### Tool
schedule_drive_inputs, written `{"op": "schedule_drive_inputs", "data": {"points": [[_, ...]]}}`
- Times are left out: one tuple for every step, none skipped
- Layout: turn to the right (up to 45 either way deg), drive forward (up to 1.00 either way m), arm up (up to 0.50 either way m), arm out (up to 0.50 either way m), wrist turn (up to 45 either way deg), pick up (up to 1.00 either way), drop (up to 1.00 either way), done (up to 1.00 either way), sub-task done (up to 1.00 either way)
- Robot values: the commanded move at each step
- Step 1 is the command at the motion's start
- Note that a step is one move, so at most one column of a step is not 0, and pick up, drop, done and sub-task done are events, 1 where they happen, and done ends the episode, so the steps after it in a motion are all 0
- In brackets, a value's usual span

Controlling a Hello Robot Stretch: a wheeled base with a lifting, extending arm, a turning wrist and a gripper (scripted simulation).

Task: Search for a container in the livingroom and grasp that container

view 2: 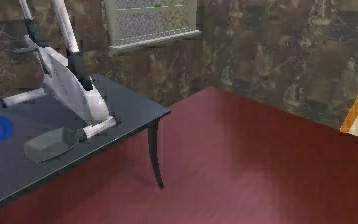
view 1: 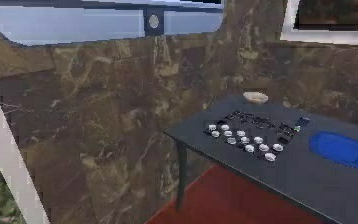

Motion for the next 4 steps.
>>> {"op": "schedule_drive_inputs", "data": {"points": [[-30.0,0.00,0.00,0.00,0.0,0.00,0.00,0.00,0.00],[0.0,0.00,0.50,0.00,0.0,0.00,0.00,0.00,0.00],[0.0,0.00,0.38,0.00,0.0,0.00,0.00,0.00,0.00],[0.0,0.00,0.00,0.50,0.0,0.00,0.00,0.00,0.00]]}}
